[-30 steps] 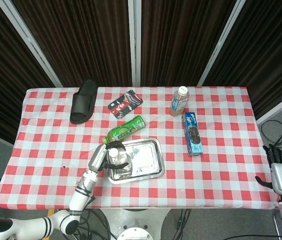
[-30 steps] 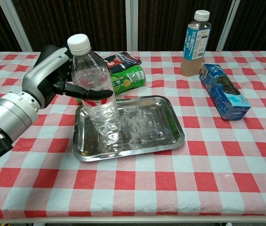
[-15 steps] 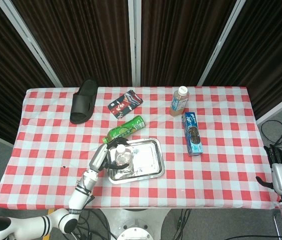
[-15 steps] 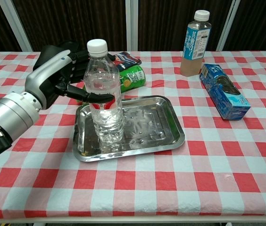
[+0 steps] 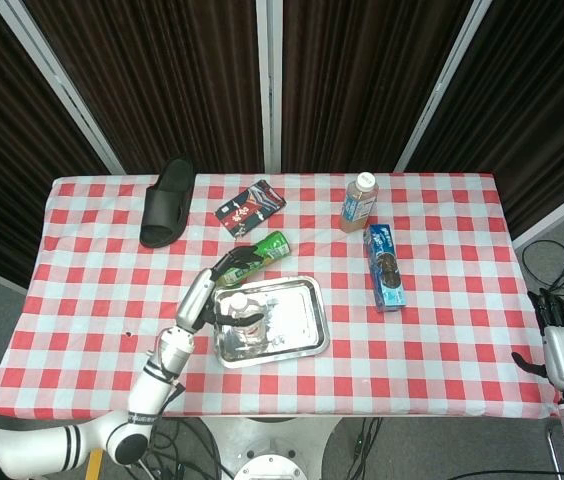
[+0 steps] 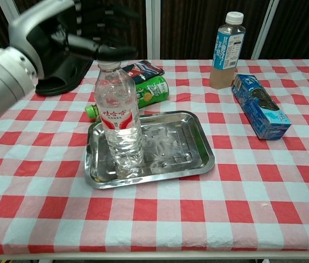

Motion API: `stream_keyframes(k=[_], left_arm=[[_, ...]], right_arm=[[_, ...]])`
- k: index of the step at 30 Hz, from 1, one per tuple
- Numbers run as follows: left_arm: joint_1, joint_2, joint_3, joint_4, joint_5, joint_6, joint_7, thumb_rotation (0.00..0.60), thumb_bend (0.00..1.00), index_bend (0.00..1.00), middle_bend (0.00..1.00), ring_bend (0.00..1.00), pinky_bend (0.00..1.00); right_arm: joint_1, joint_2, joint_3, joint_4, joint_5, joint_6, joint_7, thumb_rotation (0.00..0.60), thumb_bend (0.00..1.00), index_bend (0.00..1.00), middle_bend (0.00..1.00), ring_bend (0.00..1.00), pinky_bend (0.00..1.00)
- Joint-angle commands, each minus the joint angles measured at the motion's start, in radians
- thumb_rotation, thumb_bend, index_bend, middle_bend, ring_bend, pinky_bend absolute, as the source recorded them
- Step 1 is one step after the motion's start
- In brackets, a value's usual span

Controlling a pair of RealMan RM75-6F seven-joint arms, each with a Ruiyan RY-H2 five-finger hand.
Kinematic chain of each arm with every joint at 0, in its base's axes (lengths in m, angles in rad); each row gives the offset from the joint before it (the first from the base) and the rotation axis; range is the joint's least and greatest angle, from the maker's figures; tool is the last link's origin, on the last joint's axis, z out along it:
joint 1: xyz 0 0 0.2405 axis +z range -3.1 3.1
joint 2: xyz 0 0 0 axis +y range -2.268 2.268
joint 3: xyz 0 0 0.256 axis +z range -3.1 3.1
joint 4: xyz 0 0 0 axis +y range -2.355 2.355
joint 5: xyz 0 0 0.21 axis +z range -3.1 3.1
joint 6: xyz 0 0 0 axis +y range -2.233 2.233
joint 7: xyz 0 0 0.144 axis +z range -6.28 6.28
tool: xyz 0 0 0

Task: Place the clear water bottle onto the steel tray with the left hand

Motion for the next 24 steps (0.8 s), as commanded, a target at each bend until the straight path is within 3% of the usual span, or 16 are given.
stream_keyframes(k=[1,5,12,15,18,22,24], left_arm=[[-0.027,0.111,-0.103,-0.134,-0.073,-0.02,0.109,0.6,0.0,0.22,0.35,0.26,0.27],[-0.032,0.192,-0.169,-0.142,-0.118,-0.004,0.206,0.6,0.0,0.23,0.35,0.26,0.28],[0.055,0.341,-0.15,0.034,-0.132,0.093,0.407,0.6,0.15,0.28,0.37,0.26,0.28],[0.123,0.399,-0.093,0.087,-0.131,0.132,0.473,0.6,0.21,0.3,0.37,0.26,0.28],[0.181,0.43,0.001,0.156,-0.092,0.165,0.581,0.6,0.27,0.3,0.36,0.24,0.29],[0.254,0.444,0.114,0.215,-0.013,0.219,0.632,0.6,0.23,0.3,0.33,0.22,0.28],[0.276,0.435,0.14,0.243,0.01,0.247,0.638,0.6,0.18,0.3,0.33,0.22,0.27]], right_arm=[[-0.001,0.001,0.001,-0.002,0.0,0.003,0.001,0.6,0.1,0.0,0.0,0.0,0.0],[-0.003,0.004,0.002,-0.008,-0.007,0.014,0.006,0.6,0.11,0.0,0.0,0.0,0.0],[-0.003,0.003,-0.003,-0.011,-0.024,0.022,0.013,0.6,0.12,0.0,0.0,0.0,0.0],[-0.001,0.003,-0.007,-0.016,-0.029,0.018,0.011,0.6,0.12,0.0,0.0,0.0,0.0],[-0.002,0.006,-0.01,-0.029,-0.037,0.026,0.003,0.6,0.12,0.0,0.0,0.0,0.0],[-0.008,0.017,-0.017,-0.059,-0.058,0.043,0.013,0.6,0.1,0.0,0.0,0.0,0.0],[-0.01,0.023,-0.021,-0.073,-0.074,0.058,0.008,0.6,0.1,0.0,0.0,0.0,0.0]])
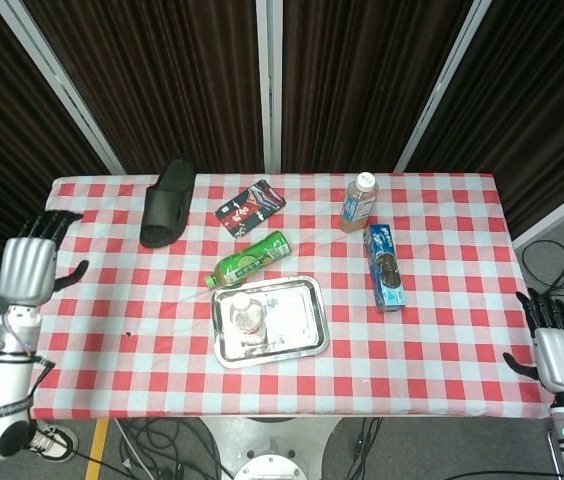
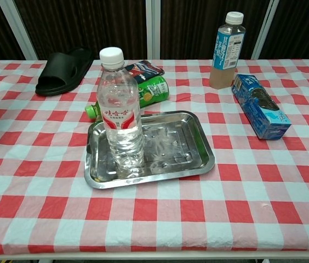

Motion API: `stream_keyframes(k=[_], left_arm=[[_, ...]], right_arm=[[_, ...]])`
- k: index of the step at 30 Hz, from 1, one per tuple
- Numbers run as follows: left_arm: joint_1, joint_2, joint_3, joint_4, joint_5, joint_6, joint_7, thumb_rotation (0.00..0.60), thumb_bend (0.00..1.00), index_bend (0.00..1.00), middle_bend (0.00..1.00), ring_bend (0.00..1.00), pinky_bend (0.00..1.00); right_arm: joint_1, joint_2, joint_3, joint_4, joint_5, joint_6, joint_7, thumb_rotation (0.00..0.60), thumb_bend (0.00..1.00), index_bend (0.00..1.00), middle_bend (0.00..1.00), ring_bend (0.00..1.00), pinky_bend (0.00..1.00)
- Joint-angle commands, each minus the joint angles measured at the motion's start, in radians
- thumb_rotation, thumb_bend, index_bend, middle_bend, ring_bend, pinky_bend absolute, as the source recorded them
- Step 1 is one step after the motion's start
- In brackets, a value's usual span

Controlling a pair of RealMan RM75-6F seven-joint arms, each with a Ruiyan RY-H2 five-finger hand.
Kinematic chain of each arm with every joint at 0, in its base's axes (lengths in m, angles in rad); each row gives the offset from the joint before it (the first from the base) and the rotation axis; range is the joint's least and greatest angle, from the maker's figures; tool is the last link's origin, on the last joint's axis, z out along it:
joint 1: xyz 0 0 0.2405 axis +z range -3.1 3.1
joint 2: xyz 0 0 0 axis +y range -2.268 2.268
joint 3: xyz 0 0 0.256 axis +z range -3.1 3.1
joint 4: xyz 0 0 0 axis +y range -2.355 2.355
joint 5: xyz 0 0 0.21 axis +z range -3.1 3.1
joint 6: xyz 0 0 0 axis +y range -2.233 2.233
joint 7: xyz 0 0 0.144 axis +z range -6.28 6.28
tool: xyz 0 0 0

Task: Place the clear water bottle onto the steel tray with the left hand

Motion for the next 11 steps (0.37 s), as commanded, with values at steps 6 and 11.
stream_keyframes(k=[6,11], left_arm=[[0.115,0.016,0.108,0.048,0.052,0.083,0.043,0.6,0.1,0.3,0.33,0.21,0.25],[0.148,0.029,0.135,0.032,0.049,0.083,0.017,0.6,0.09,0.3,0.33,0.21,0.25]], right_arm=[[-0.012,0.019,-0.017,-0.052,-0.053,0.051,-0.028,0.6,0.1,0.0,0.0,0.0,0.0],[-0.013,0.018,-0.018,-0.048,-0.045,0.045,-0.028,0.6,0.1,0.0,0.0,0.0,0.0]])
